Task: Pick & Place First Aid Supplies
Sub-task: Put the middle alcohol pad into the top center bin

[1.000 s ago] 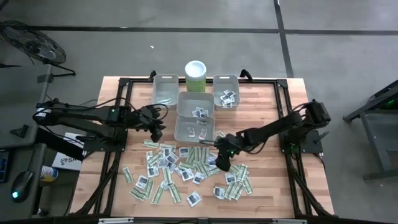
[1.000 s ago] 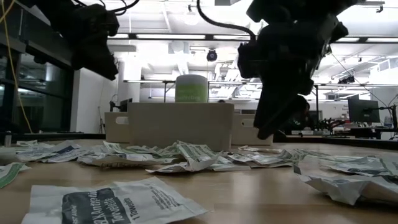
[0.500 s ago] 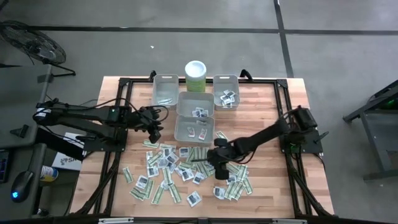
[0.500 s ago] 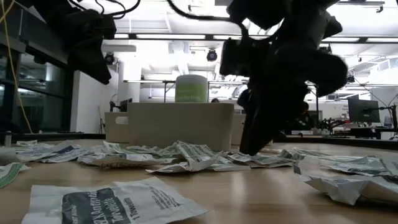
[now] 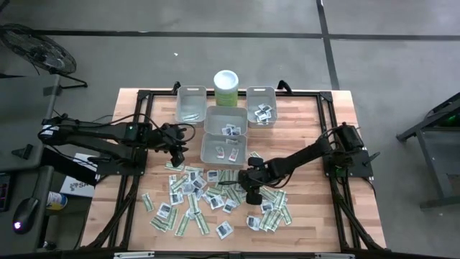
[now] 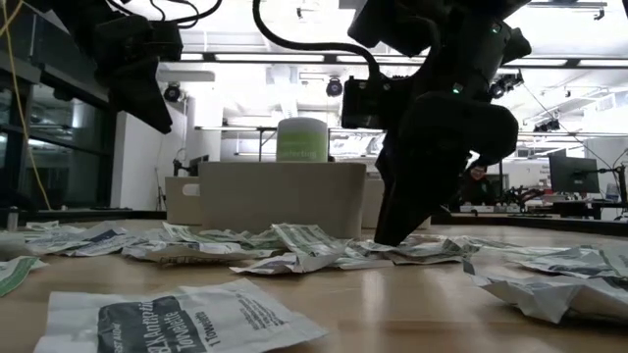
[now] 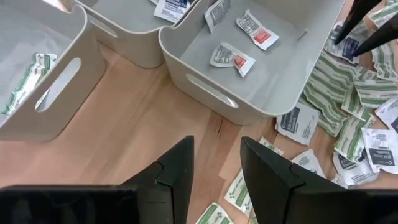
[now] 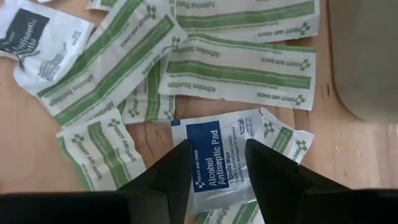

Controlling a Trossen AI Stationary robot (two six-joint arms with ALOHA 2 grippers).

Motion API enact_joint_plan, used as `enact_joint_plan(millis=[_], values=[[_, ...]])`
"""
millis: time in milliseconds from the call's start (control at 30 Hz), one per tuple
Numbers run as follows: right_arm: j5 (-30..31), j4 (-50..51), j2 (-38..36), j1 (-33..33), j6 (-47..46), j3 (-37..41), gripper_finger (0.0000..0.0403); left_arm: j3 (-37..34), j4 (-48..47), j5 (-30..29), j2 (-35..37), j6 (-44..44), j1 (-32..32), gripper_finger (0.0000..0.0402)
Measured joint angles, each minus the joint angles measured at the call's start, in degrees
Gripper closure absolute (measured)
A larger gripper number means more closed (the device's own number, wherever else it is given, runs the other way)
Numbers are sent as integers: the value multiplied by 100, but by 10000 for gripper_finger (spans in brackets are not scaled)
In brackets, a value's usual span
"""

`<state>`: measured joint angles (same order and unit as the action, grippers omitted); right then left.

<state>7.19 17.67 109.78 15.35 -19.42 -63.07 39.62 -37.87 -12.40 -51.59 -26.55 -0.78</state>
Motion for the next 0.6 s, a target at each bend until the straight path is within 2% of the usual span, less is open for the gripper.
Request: enact_joint_plan(millis=[167, 600], values=[[-27, 19, 144, 2, -10, -15, 286, 0, -2, -3, 0, 82, 0, 271], [-145, 95, 31, 0, -654, 6, 385, 0, 0, 1, 0, 82, 0, 271]])
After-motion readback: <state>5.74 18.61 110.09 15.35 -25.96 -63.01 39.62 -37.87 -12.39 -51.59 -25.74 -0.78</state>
